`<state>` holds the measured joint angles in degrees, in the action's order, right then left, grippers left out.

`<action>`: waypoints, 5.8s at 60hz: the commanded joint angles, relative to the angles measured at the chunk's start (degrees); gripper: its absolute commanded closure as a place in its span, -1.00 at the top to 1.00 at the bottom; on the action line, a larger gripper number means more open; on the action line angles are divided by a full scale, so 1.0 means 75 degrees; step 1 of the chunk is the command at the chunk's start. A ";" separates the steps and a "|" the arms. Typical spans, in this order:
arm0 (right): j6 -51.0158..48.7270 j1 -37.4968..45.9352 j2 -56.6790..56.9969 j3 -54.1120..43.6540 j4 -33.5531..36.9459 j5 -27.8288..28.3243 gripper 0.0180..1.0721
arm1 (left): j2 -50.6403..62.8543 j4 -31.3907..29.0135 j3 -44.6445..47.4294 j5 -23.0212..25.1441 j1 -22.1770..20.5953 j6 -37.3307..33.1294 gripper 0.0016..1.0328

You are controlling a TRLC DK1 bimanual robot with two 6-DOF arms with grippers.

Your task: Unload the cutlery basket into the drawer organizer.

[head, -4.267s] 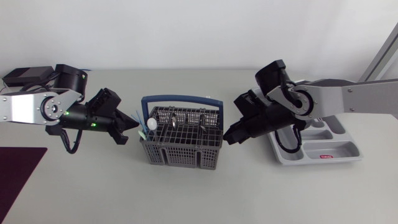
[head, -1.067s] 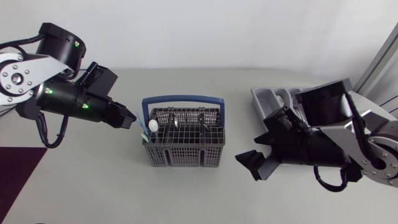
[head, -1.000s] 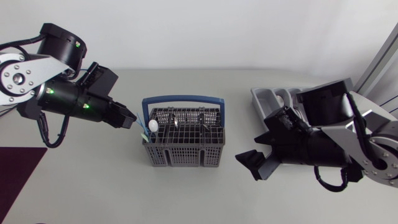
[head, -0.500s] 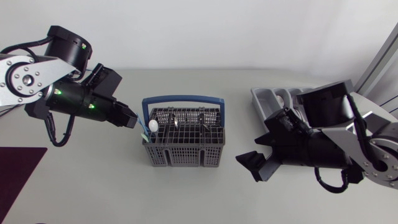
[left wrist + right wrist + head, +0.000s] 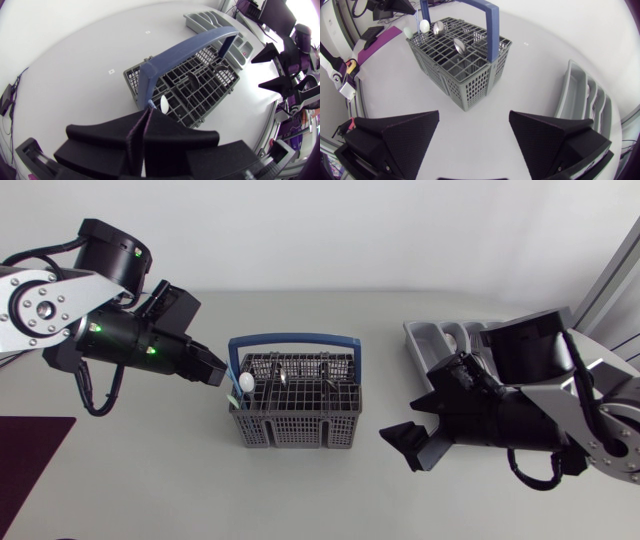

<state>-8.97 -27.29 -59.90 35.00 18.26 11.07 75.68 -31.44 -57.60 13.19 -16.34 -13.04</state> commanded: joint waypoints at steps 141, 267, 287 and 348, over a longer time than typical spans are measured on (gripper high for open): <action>-0.1710 -0.1740 0.0229 0.1005 -0.0009 0.0622 0.27 | 0.0222 -0.0882 -0.2034 0.2894 -0.2603 0.0871 -0.74; -0.0726 0.3627 -0.3474 0.2657 0.0413 0.0012 -0.89 | -0.0294 -0.1843 -0.0640 0.1452 0.1053 -0.2445 0.72; 0.0259 0.3627 -0.5806 0.4122 0.0296 -0.1113 -0.85 | -0.0247 -0.1398 -0.0183 0.1581 0.1229 -0.3078 0.72; 0.0212 0.1635 -0.2654 0.2235 0.0518 -0.1089 0.88 | 0.0808 -0.0988 -0.0956 0.1874 0.1089 -0.1976 0.48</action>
<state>-7.51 -12.14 -82.96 53.87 20.82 2.59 80.68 -38.89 -62.70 26.74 -8.32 -30.24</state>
